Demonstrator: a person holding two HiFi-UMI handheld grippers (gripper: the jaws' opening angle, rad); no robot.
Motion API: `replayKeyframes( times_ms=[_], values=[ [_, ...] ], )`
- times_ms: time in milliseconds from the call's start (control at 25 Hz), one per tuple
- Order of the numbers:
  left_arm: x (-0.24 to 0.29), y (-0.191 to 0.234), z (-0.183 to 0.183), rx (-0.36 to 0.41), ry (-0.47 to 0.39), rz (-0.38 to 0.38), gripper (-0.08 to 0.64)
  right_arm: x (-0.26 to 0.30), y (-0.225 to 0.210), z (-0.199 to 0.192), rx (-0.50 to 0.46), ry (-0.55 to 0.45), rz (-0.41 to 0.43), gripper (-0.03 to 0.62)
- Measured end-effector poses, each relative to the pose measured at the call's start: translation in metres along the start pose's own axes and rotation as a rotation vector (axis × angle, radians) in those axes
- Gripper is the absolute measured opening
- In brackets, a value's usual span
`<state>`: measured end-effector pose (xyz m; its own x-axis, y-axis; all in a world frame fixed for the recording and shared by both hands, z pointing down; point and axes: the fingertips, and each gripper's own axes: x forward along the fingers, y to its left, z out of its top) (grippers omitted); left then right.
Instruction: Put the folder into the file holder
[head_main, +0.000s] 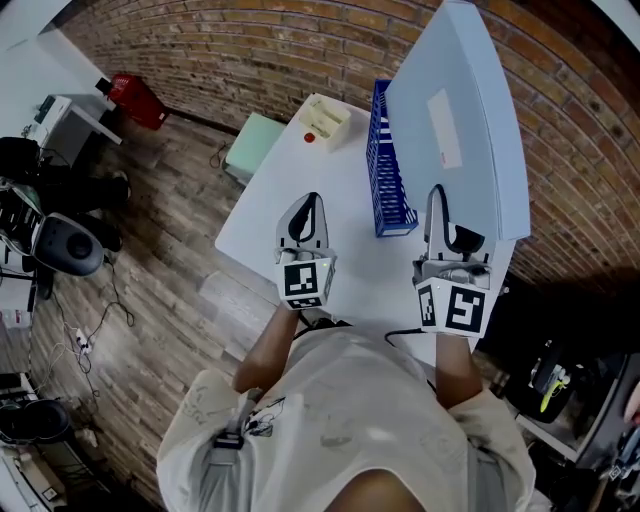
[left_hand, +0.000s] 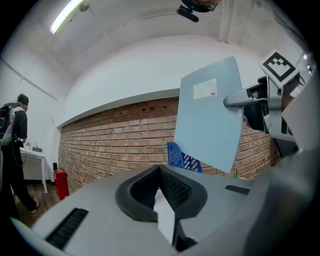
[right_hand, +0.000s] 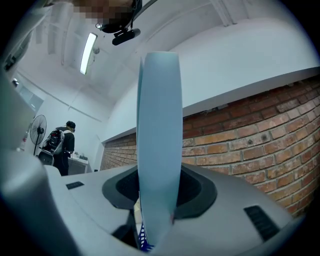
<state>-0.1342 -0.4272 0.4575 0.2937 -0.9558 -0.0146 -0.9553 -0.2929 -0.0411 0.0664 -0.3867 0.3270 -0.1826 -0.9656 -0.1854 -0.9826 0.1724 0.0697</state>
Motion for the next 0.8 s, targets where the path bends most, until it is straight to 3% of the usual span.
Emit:
replayKeyframes(
  times_ms=[800],
  values=[
    [0.001,0.009,-0.022,-0.015,0.048,0.009,0.012,0.018,0.006,-0.132,0.070,0.258,-0.033,0.172]
  ],
)
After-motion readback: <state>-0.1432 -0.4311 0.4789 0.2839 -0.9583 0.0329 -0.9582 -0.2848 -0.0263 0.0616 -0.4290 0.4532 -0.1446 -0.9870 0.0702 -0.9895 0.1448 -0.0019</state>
